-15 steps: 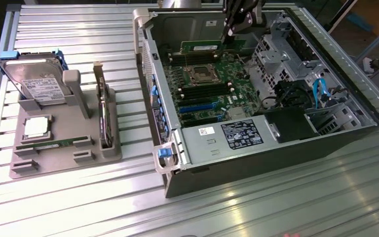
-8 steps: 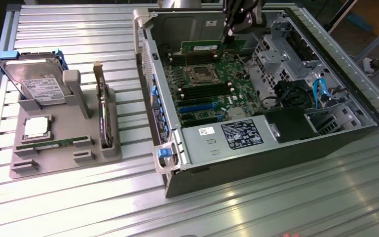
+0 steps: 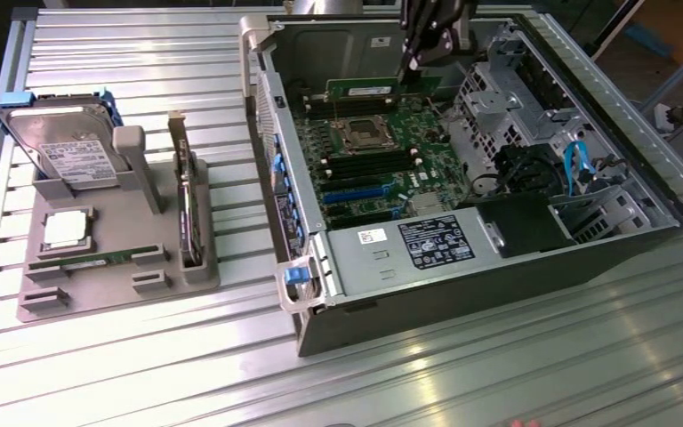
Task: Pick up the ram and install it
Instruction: 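Insert the ram into the slot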
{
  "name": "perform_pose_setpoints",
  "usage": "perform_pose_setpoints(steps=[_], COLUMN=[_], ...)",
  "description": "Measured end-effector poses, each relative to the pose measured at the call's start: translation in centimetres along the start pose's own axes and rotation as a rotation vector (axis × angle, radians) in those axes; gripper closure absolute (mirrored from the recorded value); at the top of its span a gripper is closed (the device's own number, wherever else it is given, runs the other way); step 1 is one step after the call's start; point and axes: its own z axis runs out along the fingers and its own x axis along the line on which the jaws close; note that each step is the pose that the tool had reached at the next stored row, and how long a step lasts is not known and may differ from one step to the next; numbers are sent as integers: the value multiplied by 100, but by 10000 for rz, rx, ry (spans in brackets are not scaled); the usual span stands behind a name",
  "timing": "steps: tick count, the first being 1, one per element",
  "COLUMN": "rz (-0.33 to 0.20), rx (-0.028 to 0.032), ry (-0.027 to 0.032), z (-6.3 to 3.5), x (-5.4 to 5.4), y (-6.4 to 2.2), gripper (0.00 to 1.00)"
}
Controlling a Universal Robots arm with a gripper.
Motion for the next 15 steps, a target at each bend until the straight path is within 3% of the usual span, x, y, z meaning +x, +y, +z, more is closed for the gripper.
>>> perform_pose_setpoints(steps=[6, 15], rz=[-2, -1], rx=[0, 1], ry=[0, -1], z=[78, 123], x=[0, -12], y=[-18, -172], gripper=[88, 88])
